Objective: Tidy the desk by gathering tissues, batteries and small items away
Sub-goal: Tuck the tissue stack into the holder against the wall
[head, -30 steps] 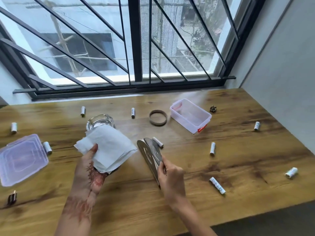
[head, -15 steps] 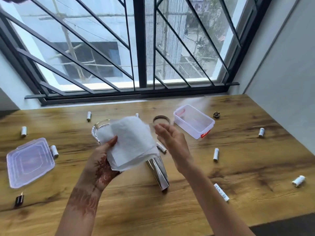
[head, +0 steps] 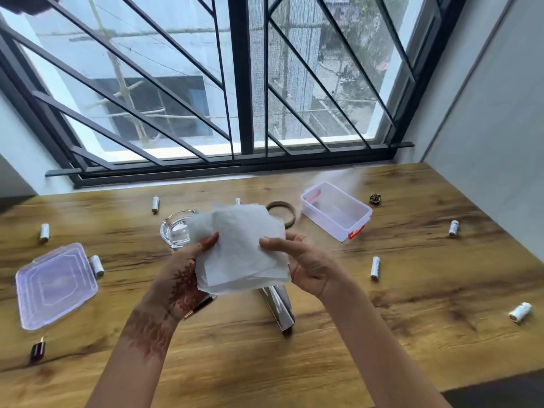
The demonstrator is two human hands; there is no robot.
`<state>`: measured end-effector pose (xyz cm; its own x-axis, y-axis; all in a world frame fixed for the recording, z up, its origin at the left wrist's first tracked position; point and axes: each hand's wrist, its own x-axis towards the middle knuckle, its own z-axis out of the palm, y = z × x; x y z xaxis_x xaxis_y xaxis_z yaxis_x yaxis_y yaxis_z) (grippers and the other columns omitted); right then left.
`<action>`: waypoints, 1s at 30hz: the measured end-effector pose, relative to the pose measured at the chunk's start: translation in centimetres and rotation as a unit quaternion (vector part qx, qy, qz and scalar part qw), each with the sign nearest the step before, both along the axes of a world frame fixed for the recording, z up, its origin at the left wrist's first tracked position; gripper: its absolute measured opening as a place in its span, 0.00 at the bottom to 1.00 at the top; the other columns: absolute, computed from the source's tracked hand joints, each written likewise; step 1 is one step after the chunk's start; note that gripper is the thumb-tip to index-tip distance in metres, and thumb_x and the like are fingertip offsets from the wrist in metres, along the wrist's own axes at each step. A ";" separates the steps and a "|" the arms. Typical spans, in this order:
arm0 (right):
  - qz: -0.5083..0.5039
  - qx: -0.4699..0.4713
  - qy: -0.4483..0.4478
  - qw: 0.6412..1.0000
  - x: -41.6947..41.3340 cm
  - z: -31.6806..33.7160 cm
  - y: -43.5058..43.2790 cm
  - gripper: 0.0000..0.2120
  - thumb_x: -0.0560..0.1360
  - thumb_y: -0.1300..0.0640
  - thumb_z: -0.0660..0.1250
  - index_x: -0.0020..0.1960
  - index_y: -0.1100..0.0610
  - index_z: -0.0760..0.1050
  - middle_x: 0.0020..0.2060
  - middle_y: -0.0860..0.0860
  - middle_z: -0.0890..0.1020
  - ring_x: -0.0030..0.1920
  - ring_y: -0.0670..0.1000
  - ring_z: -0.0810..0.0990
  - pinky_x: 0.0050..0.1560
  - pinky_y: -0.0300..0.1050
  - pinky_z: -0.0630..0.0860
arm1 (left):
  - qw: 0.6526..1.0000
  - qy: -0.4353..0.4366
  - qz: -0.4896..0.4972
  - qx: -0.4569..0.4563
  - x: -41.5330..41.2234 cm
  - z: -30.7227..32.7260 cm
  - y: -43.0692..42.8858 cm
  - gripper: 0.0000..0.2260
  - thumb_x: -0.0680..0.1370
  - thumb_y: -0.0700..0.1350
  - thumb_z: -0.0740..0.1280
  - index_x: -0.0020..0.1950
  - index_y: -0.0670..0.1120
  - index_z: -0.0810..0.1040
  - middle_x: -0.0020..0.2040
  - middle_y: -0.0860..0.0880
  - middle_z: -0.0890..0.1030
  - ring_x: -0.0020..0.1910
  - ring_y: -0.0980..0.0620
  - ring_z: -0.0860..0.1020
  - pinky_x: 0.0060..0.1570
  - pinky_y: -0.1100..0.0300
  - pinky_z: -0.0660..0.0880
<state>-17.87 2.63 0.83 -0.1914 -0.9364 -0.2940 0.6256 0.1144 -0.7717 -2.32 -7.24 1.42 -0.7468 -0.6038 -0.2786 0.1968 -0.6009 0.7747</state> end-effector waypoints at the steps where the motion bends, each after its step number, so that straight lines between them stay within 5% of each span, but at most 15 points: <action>1: -0.022 0.003 0.022 1.000 0.1 0.1 0.2 0.11 0.64 0.68 0.72 0.46 0.63 0.80 0.41 0.56 0.84 0.39 0.53 0.83 0.43 0.46 0.82 | 1.000 -0.010 -0.008 -0.004 0.0 -0.2 -0.2 0.15 0.72 0.44 0.63 0.53 0.38 0.82 0.49 0.41 0.84 0.45 0.46 0.83 0.40 0.55 0.81; 5: -0.142 -0.001 0.143 0.979 0.4 -0.1 0.9 0.10 0.66 0.71 0.71 0.46 0.62 0.80 0.41 0.56 0.85 0.41 0.53 0.83 0.38 0.43 0.80 | 0.997 -0.032 -0.041 -0.064 0.1 -0.5 -0.8 0.11 0.70 0.42 0.68 0.49 0.39 0.83 0.49 0.41 0.84 0.46 0.46 0.83 0.40 0.57 0.81; 8: -0.227 -0.035 0.216 0.949 0.9 -0.2 1.2 0.11 0.68 0.69 0.71 0.49 0.61 0.80 0.44 0.57 0.85 0.46 0.54 0.83 0.45 0.46 0.80 | 0.984 -0.069 -0.090 -0.137 -0.4 -0.4 -1.9 0.29 0.58 0.43 0.80 0.55 0.34 0.78 0.52 0.38 0.82 0.51 0.43 0.81 0.46 0.56 0.80; 11: -0.290 -0.048 0.328 0.898 1.8 -0.2 1.4 0.08 0.69 0.65 0.72 0.44 0.55 0.78 0.39 0.51 0.84 0.41 0.51 0.81 0.45 0.50 0.79 | 0.970 -0.113 -0.073 -0.202 -1.7 0.0 -3.3 0.19 0.62 0.35 0.72 0.51 0.32 0.77 0.44 0.41 0.84 0.45 0.45 0.82 0.46 0.59 0.80; 15: -0.351 -0.089 0.493 0.791 3.7 -1.5 2.0 0.09 0.70 0.62 0.70 0.40 0.48 0.75 0.28 0.37 0.76 0.28 0.37 0.72 0.31 0.28 0.65 | 0.931 -0.153 -0.110 -0.313 -3.5 1.5 -4.8 0.08 0.70 0.27 0.68 0.45 0.37 0.79 0.37 0.49 0.85 0.40 0.55 0.83 0.41 0.65 0.79; 18: -0.344 -0.088 0.568 0.743 5.4 -3.5 2.5 0.18 0.68 0.69 0.69 0.52 0.51 0.75 0.37 0.42 0.82 0.38 0.29 0.75 0.40 0.19 0.66 | 0.871 -0.183 -0.182 -0.418 -4.0 2.1 -5.7 0.12 0.71 0.27 0.66 0.45 0.42 0.81 0.40 0.51 0.85 0.43 0.55 0.83 0.40 0.68 0.77; 22: -0.325 -0.086 0.610 0.718 6.7 -5.7 2.8 0.27 0.66 0.74 0.65 0.61 0.53 0.72 0.53 0.51 0.83 0.52 0.43 0.79 0.55 0.24 0.69 | 0.805 -0.208 -0.264 -0.489 -4.2 1.8 -6.3 0.11 0.69 0.36 0.69 0.41 0.51 0.85 0.42 0.52 0.85 0.43 0.55 0.83 0.42 0.66 0.78; 25: -0.322 -0.095 0.631 0.700 7.1 -6.6 2.8 0.25 0.67 0.73 0.58 0.61 0.58 0.72 0.54 0.54 0.82 0.54 0.47 0.79 0.58 0.32 0.71 | 0.802 -0.197 -0.269 -0.495 -4.4 1.5 -6.3 0.09 0.61 0.48 0.68 0.38 0.55 0.85 0.41 0.52 0.85 0.42 0.53 0.83 0.43 0.60 0.79; 30: -0.335 -0.107 0.649 0.675 6.7 -7.3 2.6 0.18 0.72 0.69 0.57 0.60 0.59 0.72 0.51 0.56 0.83 0.51 0.50 0.82 0.51 0.42 0.79 | 0.820 -0.176 -0.249 -0.484 -5.2 0.2 -6.3 0.08 0.59 0.45 0.69 0.36 0.54 0.84 0.41 0.51 0.85 0.43 0.53 0.83 0.42 0.61 0.79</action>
